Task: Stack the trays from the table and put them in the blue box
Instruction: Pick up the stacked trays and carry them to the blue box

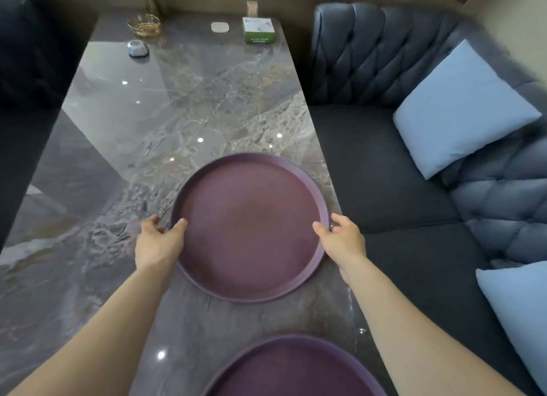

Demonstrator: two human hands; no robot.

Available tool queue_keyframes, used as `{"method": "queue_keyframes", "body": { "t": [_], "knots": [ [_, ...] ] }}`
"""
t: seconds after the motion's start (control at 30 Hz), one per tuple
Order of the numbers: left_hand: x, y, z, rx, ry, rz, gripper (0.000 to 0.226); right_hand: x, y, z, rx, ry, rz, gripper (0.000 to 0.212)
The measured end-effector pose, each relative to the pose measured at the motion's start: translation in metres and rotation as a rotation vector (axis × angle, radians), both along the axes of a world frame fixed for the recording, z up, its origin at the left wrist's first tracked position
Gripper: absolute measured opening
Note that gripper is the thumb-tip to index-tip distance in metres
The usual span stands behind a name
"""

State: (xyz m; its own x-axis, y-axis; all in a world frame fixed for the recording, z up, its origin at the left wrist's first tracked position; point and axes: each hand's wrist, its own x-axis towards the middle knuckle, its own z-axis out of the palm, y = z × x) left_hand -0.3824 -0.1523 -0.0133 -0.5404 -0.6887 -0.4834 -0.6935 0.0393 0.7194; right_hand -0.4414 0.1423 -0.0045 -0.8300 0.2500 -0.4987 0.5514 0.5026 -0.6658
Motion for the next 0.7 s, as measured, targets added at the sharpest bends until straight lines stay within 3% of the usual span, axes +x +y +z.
{"method": "queue_keyframes", "body": {
  "t": [0.07,0.17,0.27,0.43,0.6,0.7],
  "knots": [
    [-0.007,0.006,0.0,0.097,0.028,0.019,0.083,-0.007,-0.002,-0.007,-0.023,-0.007,0.007,0.074],
    [-0.009,0.012,-0.001,0.191,0.072,0.052,0.043,-0.012,-0.002,-0.012,-0.078,-0.044,-0.044,0.084],
    [-0.007,0.011,0.001,0.303,0.178,0.117,0.039,-0.008,0.001,-0.009,-0.05,-0.043,-0.051,0.09],
    [0.009,0.016,0.022,0.286,0.322,0.23,0.041,0.024,0.007,0.018,0.105,0.033,-0.07,0.072],
    [0.06,0.031,0.05,0.171,0.388,0.161,0.033,0.097,0.028,0.05,0.253,0.068,-0.159,0.043],
    [0.103,0.039,0.056,0.117,0.354,0.105,0.026,0.157,0.039,0.058,0.323,0.06,-0.201,0.039]
  ]
}}
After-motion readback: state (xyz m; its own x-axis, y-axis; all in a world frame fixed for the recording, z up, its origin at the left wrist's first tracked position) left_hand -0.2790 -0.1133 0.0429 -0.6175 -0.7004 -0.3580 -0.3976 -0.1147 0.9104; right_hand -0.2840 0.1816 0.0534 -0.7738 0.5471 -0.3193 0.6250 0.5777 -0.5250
